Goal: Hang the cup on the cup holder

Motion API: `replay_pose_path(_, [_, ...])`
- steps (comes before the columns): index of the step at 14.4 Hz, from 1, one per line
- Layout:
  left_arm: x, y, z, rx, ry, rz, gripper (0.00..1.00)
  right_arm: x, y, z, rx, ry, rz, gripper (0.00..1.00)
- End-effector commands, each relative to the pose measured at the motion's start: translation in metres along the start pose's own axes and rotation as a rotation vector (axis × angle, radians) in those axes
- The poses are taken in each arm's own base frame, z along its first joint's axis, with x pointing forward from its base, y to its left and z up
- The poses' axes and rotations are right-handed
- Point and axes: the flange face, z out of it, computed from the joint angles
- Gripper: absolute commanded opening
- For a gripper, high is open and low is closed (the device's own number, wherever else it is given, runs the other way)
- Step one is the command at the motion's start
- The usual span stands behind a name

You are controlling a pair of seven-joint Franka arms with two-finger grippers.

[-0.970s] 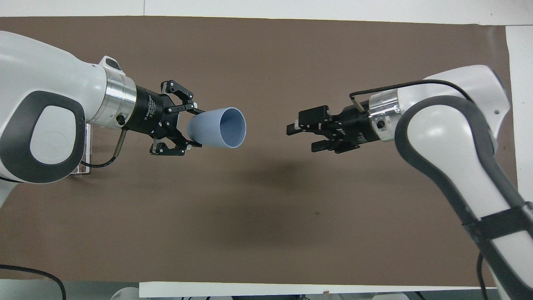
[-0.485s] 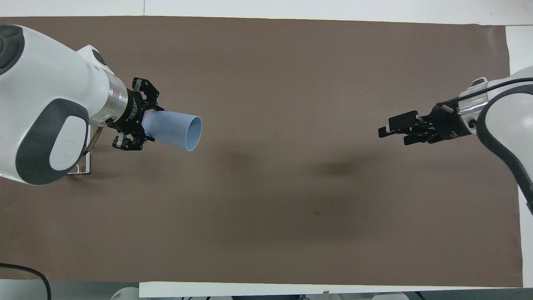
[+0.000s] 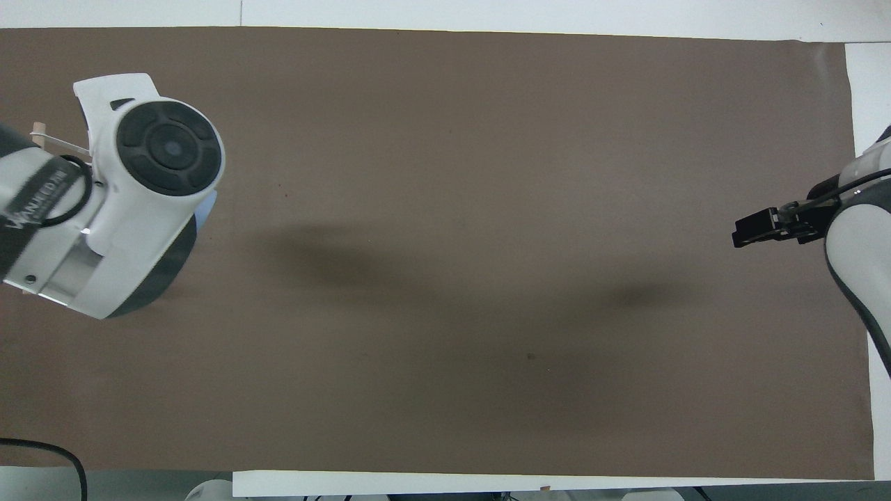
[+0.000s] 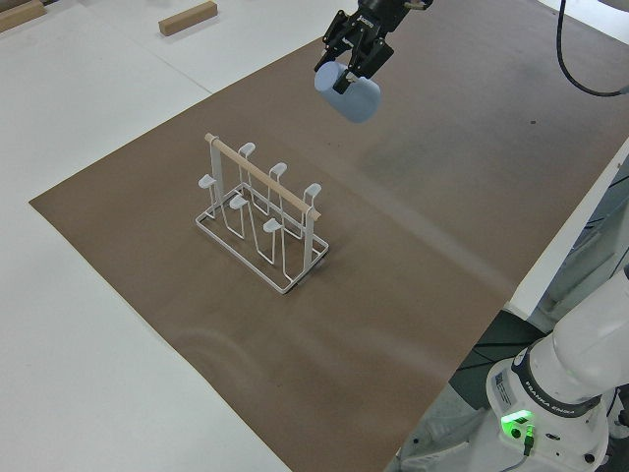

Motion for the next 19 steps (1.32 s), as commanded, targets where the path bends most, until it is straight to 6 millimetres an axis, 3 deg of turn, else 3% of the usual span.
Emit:
replay_pose_path(1, [-0.014, 0.005, 0.014, 0.062, 0.32, -0.029, 0.0, -0.03, 0.008, -0.062, -0.029, 0.048, 0.026, 1.0])
replay_pose_path(3, [-0.011, 0.014, 0.047, 0.15, 0.541, -0.065, 0.0, -0.039, 0.028, -0.107, -0.032, 0.062, 0.07, 1.0])
replay_pose_path(5, [0.0, 0.026, 0.083, 0.194, 0.672, -0.112, 0.0, -0.044, 0.028, -0.135, -0.043, 0.053, 0.077, 1.0])
replay_pose_path(7, [0.011, 0.039, 0.102, 0.214, 0.726, -0.161, 0.0, -0.041, 0.022, -0.128, -0.087, 0.031, 0.068, 1.0])
replay_pose_path(10, [0.012, 0.042, 0.118, 0.232, 0.731, -0.165, 0.0, -0.038, 0.021, -0.123, -0.071, 0.006, 0.064, 1.0])
replay_pose_path(19, [-0.015, 0.049, 0.136, 0.212, 0.693, -0.203, 0.0, -0.044, 0.013, -0.121, -0.065, -0.003, 0.049, 1.0])
